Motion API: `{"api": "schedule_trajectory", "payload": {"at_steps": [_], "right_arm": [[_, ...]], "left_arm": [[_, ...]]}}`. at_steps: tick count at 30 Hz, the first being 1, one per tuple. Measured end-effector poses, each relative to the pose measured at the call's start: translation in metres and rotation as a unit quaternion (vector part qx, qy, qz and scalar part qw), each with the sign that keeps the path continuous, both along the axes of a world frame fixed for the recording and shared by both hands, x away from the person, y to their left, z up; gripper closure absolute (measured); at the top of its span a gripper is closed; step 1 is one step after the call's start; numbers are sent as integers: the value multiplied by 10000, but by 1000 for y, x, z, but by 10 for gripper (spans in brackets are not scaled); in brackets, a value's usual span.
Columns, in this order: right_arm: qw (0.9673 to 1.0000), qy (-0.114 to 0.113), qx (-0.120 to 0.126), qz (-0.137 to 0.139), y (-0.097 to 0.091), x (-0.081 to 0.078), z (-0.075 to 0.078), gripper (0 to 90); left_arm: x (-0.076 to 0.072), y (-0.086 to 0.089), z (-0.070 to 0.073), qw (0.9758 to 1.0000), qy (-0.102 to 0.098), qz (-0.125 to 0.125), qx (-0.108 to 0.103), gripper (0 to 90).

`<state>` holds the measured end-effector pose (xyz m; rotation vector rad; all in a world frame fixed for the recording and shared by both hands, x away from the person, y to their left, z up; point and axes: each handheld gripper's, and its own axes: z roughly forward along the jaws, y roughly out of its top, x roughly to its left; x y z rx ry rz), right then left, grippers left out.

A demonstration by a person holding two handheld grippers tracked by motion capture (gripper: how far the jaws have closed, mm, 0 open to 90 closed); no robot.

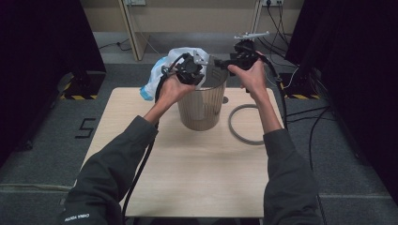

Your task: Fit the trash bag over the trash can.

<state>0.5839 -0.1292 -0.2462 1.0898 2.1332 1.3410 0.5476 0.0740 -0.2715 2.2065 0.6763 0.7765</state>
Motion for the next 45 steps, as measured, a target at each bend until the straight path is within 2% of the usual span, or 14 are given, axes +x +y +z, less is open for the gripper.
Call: {"api": "schedule_trajectory", "payload": {"at_steps": [2, 11, 14, 17, 20, 23, 26, 28, 31, 35, 37, 39, 40, 45], "right_arm": [[10000, 43, -66, 55, 11, 5, -3, 258], [9986, 408, -56, 342, 42, 21, -9, 296], [9972, 600, -139, 432, 49, 25, -13, 394], [9951, 742, -248, 601, 54, 28, -17, 574], [9931, 770, -425, 779, 56, 30, -22, 774], [9928, 640, -686, 748, 54, 29, -22, 900], [9900, 603, -1069, 692, 47, 29, -23, 900], [9890, 605, -1218, 573, 40, 30, -23, 900], [9888, 628, -1244, 541, 31, 30, -26, 900], [9866, 662, -1376, 581, 25, 28, -32, 900], [9848, 667, -1490, 584, 25, 27, -34, 900], [9837, 630, -1558, 644, 25, 26, -35, 900], [9838, 618, -1553, 649, 25, 26, -35, 888], [9903, 486, -1247, 362, 23, 23, -29, 615]], "left_arm": [[-1, 2, 0, 9999, 0, -1, -157, 847], [-7, 3, -2, 9996, 27, -152, -257, 832], [-8, 3, -2, 9992, 50, -193, -353, 826], [-9, 4, -1, 9989, 48, -226, -401, 814], [-10, 7, 1, 9988, 51, -244, -427, 774], [-11, 14, 6, 9972, 60, -308, -681, 647], [-13, 28, 16, 9945, -10, -188, -1033, 459], [-11, 41, 24, 9919, 8, -31, -1269, 399], [-3, 63, 28, 9924, 46, 375, -1171, 349], [17, 84, 15, 9874, 376, 1065, -1107, 276], [25, 89, 7, 9848, 510, 1204, -1140, 259], [29, 90, 0, 9819, 785, 1218, -1216, 266], [31, 90, -2, 9819, 817, 1154, -1258, 305], [33, 87, -1, 9880, 520, 1046, -1008, 568]]}}
